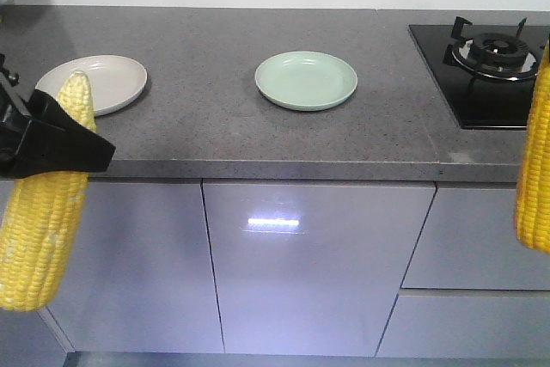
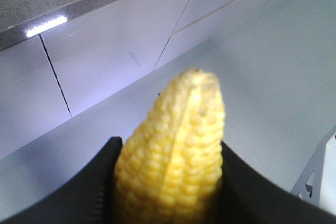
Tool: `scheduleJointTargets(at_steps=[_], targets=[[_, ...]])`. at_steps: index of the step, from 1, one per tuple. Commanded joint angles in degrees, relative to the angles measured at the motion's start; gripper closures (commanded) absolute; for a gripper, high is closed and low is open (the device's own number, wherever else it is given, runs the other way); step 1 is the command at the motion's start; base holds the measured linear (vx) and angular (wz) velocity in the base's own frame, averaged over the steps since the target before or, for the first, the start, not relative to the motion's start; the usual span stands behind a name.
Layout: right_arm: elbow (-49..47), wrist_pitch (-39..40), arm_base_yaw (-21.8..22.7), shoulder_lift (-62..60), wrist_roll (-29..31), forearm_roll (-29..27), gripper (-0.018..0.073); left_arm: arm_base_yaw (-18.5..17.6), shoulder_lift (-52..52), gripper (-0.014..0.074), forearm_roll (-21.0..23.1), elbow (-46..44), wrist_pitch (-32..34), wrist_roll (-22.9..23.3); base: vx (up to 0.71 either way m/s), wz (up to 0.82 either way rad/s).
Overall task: Distribute corn equally
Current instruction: 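Drive the base forward to the counter edge near the pale green plate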
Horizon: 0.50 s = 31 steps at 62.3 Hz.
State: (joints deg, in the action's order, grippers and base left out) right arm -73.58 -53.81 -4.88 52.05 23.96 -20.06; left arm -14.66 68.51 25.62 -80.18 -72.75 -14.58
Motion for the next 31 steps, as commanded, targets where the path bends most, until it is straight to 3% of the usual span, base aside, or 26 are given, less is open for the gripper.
scheduleJointTargets(at_steps=[1, 31], targets=[[-1.4, 4.2, 0.3, -0.2, 0.4, -1.1, 0.0564, -0.2, -1.5, 0.0603, 2.2, -1.3, 2.6, -0.1, 0.05, 0.0], [-1.4, 4.3, 0.3, -0.2, 0.4, -1.1, 0.0564, -0.2, -1.5, 0.0603, 2.2, -1.3, 2.6, -0.1, 0.07, 0.0]])
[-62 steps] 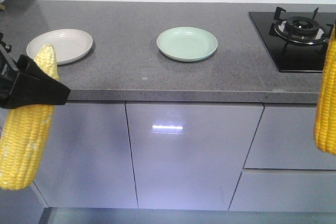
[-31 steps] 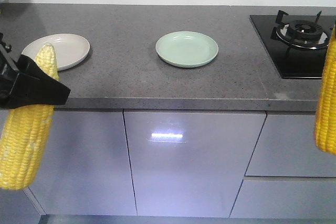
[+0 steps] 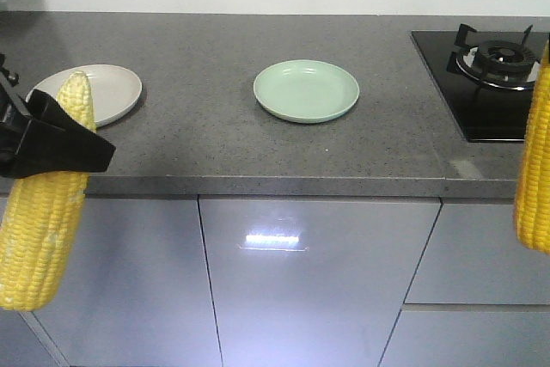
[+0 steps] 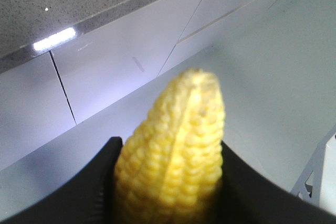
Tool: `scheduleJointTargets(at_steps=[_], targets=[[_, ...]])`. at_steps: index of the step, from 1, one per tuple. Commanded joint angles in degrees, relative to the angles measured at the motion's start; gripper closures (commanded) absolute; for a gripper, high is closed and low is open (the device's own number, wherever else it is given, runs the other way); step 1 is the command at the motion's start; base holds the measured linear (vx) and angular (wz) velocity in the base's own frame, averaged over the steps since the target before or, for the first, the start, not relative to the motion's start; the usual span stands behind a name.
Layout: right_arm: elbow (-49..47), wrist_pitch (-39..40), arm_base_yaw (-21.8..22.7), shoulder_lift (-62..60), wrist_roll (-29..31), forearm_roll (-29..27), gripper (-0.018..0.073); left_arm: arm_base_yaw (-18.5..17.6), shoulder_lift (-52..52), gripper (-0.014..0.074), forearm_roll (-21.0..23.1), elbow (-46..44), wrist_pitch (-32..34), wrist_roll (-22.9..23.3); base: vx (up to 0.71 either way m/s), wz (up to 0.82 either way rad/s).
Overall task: Distribute corn equally
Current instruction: 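Drive the base forward to the counter edge near the pale green plate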
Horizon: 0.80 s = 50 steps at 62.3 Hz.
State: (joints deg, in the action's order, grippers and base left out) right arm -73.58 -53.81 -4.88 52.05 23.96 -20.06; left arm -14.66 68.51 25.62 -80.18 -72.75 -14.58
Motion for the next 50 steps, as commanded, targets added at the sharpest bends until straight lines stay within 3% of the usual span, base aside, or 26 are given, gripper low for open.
scheduleJointTargets(at_steps=[1, 50], targets=[[-1.4, 4.3, 0.3, -0.2, 0.4, -1.1, 0.0564, -0.2, -1.5, 0.0603, 2.2, -1.3, 2.6, -0.1, 0.09, -0.03], [-1.4, 4.3, 0.3, -0.2, 0.4, -1.1, 0.0564, -0.2, -1.5, 0.0603, 2.2, -1.3, 2.6, -0.1, 0.1, -0.01]])
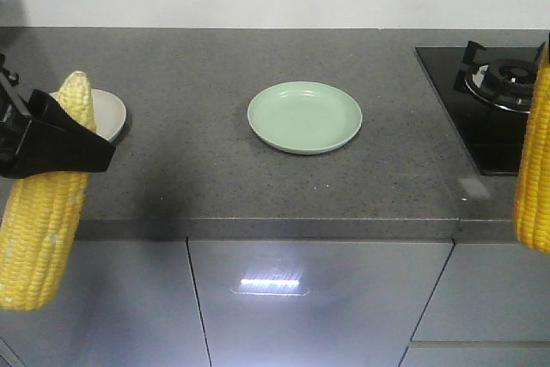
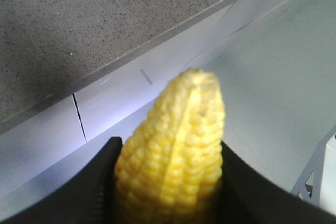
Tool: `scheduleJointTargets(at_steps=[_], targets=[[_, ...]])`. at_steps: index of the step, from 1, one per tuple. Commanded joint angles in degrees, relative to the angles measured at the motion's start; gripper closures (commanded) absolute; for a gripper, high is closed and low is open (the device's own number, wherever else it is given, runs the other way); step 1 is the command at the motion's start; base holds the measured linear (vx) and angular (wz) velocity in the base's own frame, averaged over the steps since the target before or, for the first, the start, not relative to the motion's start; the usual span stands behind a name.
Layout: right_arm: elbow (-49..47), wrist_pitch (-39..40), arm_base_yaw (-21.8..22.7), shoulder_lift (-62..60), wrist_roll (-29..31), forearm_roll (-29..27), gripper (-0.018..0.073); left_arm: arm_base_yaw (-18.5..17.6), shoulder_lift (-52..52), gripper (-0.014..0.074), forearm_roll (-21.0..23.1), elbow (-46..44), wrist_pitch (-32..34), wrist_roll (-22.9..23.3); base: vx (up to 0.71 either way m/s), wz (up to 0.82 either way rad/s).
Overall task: Distribute corn equally
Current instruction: 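Drive the base forward to the counter edge near the pale green plate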
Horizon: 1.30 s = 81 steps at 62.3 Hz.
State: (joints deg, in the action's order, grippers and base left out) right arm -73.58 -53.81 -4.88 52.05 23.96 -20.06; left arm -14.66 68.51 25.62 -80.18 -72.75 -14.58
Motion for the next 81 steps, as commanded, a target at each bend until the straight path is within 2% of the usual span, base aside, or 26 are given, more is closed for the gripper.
scheduleJointTargets(at_steps=[1, 81], targets=[[-1.4, 4.3, 0.3, -0.2, 0.4, -1.1, 0.0564, -0.2, -1.5, 0.0603, 2.2, -1.3, 2.6, -0.1, 0.11, 0.0], [-1.4, 4.3, 0.3, -0.2, 0.4, -1.1, 0.0564, -0.2, -1.5, 0.0603, 2.2, -1.3, 2.6, -0.1, 0.09, 0.0]])
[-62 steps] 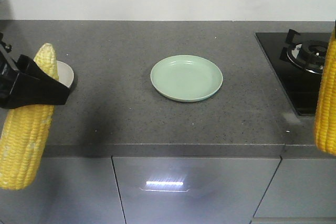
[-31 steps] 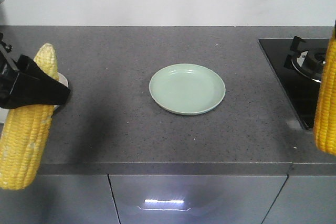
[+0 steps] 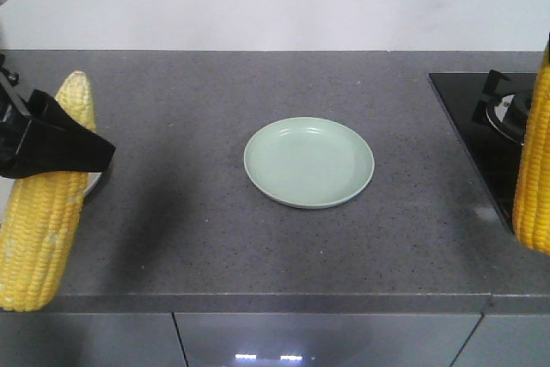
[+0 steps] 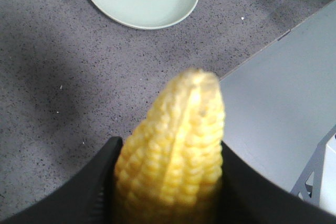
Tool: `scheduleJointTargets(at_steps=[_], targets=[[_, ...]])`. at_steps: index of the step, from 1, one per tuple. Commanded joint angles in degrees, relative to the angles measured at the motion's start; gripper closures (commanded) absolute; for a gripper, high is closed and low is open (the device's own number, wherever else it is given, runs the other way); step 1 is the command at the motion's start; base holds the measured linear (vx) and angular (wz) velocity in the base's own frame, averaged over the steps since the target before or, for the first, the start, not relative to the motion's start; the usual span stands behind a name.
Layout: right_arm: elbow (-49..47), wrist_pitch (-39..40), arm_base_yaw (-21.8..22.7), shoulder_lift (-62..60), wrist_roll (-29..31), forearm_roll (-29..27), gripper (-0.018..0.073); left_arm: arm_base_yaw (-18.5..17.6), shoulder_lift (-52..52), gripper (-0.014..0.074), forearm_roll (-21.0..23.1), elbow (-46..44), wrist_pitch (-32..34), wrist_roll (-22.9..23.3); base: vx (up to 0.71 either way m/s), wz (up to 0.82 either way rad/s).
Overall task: Distribute corn equally
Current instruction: 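Drive the base forward to the counter edge near the pale green plate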
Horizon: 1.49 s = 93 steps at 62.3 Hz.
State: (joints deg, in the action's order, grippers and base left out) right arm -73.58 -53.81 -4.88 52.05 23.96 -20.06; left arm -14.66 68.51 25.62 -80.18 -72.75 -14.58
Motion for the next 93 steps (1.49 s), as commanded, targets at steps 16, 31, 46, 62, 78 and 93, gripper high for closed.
scheduleJointTargets(at_steps=[16, 31, 46, 62, 78, 93], targets=[[-1.4, 4.3, 0.3, -0.2, 0.4, -1.1, 0.0564, -0.2, -1.5, 0.0603, 2.2, -1.3, 2.6, -0.1, 0.07, 0.0], [-1.4, 4.3, 0.3, -0.2, 0.4, -1.1, 0.0564, -0.2, -1.5, 0.0603, 2.2, -1.3, 2.6, -0.1, 0.05, 0.01], [-1.4, 4.3, 0.3, -0.2, 0.4, -1.1, 0.0564, -0.2, -1.5, 0.0603, 2.2, -1.3, 2.6, -0.1, 0.04, 0.01], [-1.4, 4.2, 0.3, -0.2, 0.4, -1.1, 0.0564, -0.2, -1.5, 0.0603, 2.2, -1.3, 2.6, -0.1, 0.04, 0.02], [-1.4, 4.2, 0.3, -0.2, 0.4, -1.1, 0.0564, -0.2, -1.5, 0.0603, 2.2, -1.3, 2.6, -0.1, 0.03, 0.01], [-1.4, 4.2, 0.3, -0.2, 0.4, -1.1, 0.0564, -0.2, -1.5, 0.0603, 2.2, -1.3, 2.6, -0.1, 0.03, 0.0]])
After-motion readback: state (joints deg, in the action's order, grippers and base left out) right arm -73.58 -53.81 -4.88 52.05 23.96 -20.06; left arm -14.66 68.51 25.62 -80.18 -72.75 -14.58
